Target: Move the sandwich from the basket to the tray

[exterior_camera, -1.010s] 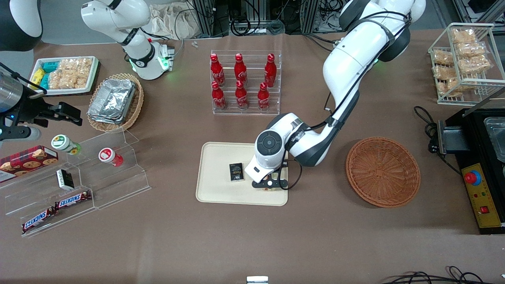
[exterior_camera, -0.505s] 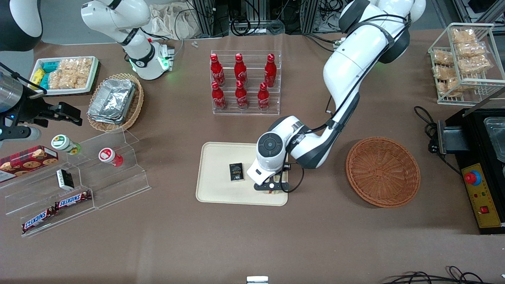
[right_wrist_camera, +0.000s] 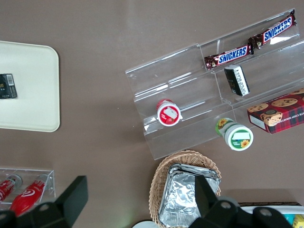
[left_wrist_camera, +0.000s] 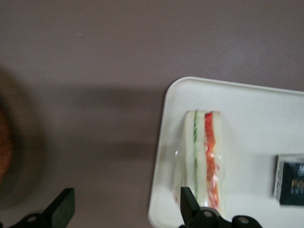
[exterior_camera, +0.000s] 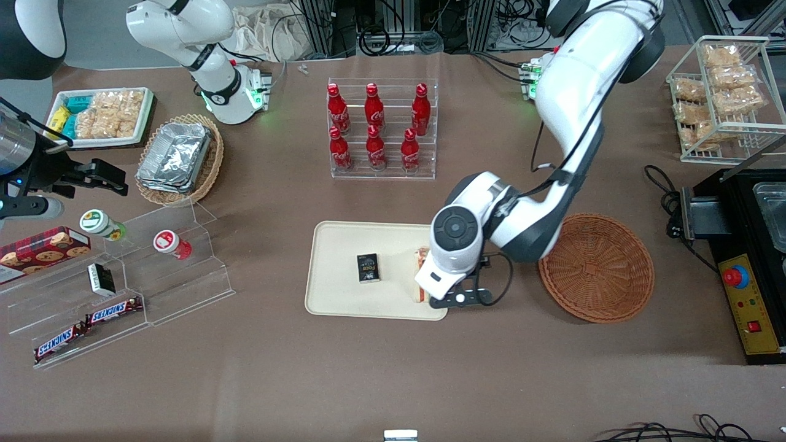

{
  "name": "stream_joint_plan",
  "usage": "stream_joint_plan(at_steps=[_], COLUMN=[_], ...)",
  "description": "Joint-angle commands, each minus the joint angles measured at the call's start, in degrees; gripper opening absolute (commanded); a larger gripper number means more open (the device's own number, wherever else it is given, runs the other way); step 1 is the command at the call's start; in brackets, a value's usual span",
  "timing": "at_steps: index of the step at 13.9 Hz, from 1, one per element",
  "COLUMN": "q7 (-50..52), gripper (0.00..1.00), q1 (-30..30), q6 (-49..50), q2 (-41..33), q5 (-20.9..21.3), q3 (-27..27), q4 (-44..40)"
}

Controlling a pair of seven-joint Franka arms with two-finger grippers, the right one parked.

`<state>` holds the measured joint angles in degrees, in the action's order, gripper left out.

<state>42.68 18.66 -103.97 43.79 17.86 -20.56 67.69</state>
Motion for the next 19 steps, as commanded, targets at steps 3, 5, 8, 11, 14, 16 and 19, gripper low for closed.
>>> stream_joint_plan(at_steps=[3,5,8,11,14,16,19], q7=[-16.8,-21.4,-27.4,-37.6,-47.5,-48.2,-48.1], gripper=[1.0,1.0,1.0,1.0,1.0,1.0,1.0], q1=[-10.4,-13.1,-18.4,-21.5,-21.5,-21.4,-21.0], q6=[8.0,8.8,6.7,2.6,2.7,3.2,9.0], q2=[-15.1,-20.3,-28.2,-36.6,-41.1,-39.8,-33.8], q5=[-9.1,-9.4,-9.7,-11.2,-14.7,-14.7,-14.2], q3=[-0.5,-0.4,-0.4,1.0,5.8,7.2,7.1], q4=[8.8,13.4,21.9,31.6,35.3,32.4,23.0])
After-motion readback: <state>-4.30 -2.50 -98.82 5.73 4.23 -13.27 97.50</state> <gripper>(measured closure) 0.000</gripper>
